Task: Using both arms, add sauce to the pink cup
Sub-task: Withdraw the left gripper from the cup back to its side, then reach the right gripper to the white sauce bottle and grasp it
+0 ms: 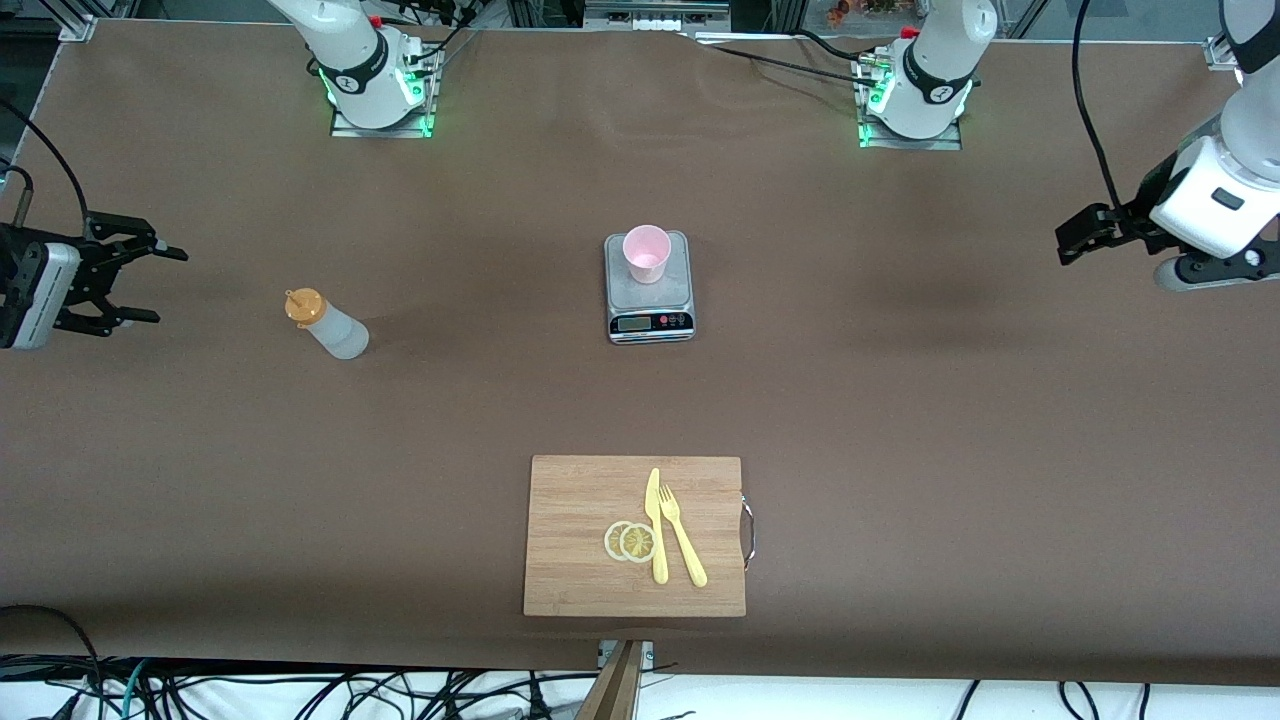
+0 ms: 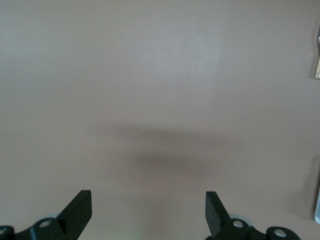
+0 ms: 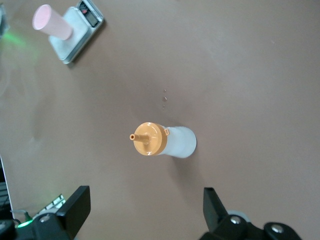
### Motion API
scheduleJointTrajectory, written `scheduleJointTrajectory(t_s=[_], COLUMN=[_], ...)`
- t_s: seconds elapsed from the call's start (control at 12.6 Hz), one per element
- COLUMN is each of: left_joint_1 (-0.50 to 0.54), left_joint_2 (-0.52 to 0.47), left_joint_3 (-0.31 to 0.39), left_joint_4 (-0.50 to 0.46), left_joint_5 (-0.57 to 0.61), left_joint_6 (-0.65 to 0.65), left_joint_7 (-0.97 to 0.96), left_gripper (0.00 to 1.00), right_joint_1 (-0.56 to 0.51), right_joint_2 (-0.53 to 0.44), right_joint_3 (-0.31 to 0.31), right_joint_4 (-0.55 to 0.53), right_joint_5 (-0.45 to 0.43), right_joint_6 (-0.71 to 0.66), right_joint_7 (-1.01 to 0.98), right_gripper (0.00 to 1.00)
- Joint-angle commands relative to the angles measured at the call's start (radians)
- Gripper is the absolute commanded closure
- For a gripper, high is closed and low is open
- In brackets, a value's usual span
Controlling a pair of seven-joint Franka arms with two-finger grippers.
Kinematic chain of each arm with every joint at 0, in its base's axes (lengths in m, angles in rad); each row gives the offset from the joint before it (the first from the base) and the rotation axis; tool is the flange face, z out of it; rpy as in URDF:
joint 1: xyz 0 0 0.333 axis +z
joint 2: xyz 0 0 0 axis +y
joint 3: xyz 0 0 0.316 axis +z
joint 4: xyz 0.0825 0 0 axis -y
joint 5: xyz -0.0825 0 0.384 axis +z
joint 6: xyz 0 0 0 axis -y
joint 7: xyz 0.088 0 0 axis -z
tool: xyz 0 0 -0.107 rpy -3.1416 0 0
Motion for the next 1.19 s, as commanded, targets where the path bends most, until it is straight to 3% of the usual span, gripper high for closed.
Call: scheduleJointTrajectory(t_s=[0.0,0.32,1.11], left_joint_1=[0.039,0.049,0.055], left_joint_2=[0.057,0.055,0.032], left_joint_3=[-0.018,-0.018,-0.018], left_joint_4=[0.094,0.075,0.035], left_joint_5=[0.014,-0.029,-0.047], left_joint_6=[-0.029,0.017,0.024], left_joint_7=[0.024,0.017,0.024], left_gripper=[0.00,0.00,0.00], right_joint_1=[-0.061,-0.138,-0.178], right_joint_2=[0.079,0.216,0.466], right_joint_3=[0.002,0.002,0.004], right_joint_4=[0.007,0.007,0.009], right_joint_5=[0.111,0.280,0.509], right_joint_6=[-0.055,-0.100,-0.219], right_joint_7=[-0.222,-0.601,-1.025], right_gripper=[0.00,0.00,0.00])
